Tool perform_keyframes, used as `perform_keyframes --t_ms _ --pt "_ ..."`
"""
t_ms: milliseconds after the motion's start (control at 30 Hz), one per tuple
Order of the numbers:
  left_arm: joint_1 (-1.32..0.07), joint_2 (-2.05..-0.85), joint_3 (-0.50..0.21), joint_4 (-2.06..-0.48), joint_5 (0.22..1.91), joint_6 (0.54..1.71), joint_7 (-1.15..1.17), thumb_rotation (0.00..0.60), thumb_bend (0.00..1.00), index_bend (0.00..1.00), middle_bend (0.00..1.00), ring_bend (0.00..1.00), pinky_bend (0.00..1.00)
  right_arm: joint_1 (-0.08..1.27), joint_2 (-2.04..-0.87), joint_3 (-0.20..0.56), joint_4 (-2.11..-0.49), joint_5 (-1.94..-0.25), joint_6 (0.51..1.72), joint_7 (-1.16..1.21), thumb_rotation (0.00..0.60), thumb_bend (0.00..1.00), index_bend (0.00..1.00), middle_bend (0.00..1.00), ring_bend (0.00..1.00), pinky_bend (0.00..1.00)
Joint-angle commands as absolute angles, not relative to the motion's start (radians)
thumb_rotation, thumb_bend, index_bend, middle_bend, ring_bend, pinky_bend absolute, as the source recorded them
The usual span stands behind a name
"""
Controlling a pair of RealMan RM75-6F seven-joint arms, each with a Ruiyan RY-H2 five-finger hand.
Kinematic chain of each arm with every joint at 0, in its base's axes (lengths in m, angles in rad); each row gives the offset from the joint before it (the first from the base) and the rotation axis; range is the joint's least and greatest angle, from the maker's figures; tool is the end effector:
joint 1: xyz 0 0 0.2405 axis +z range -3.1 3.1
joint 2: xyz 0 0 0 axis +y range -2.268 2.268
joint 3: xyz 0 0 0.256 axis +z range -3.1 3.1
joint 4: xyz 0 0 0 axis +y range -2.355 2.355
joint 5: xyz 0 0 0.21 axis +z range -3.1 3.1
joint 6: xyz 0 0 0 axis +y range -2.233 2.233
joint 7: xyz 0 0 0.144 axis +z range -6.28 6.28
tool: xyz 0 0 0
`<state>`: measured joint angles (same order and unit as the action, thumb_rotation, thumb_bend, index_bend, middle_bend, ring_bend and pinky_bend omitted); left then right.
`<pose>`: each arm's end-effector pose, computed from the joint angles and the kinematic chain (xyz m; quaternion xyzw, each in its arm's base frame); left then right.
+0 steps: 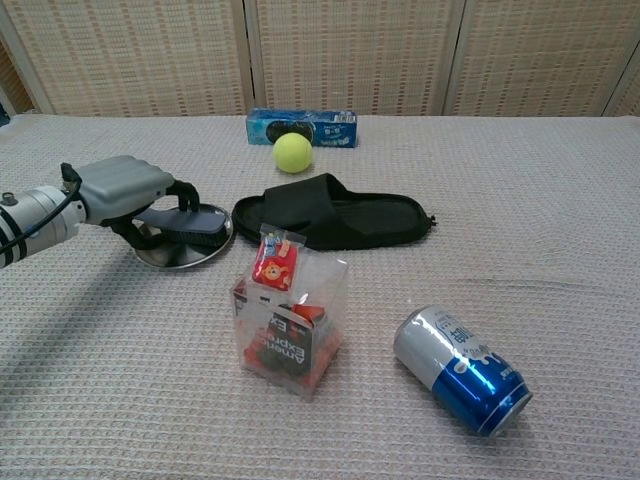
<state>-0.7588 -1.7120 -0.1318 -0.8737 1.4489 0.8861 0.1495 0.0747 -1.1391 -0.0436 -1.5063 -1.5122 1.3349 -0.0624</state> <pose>-0.2137 0.3941 -0.0278 -0.7983 -0.2337 -0.2953 0.4700 -0.3475 -0.1554 0.1319 0.6635 -0.4100 0.2687 0.5652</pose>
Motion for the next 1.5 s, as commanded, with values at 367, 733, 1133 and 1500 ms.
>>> perform_keyframes --t_ms 367,733,1133,1500 --pt "-0.763 -1.719 -0.12 -0.859 1.442 0.915 0.141 0.6 0.39 0.36 0.4 0.82 1.0 0.076 -1.136 -0.046 -1.512 -1.511 1.328 -0.065 0.6 0.0 0.0 0.0 0.0 0.0" --pt "-0.765 -1.729 -0.114 -0.845 1.443 0.948 0.134 0.6 0.38 0.47 0.54 0.82 1.0 0.076 -1.137 -0.046 -1.513 -1.512 1.328 -0.067 0.6 0.0 0.0 0.0 0.0 0.0" --pt "-0.758 -1.663 -0.145 -0.96 1.414 0.99 0.156 0.6 0.45 0.51 0.61 0.82 1.0 0.226 -1.169 0.037 -1.531 -1.519 1.199 -0.1 0.6 0.23 0.0 0.0 0.0 0.0" --pt "-0.788 -1.645 -0.231 -1.075 1.284 0.964 0.303 0.6 0.45 0.51 0.61 0.82 1.0 0.553 -1.375 0.199 -1.445 -1.342 0.893 -0.426 0.6 0.47 0.0 0.0 0.0 0.0"
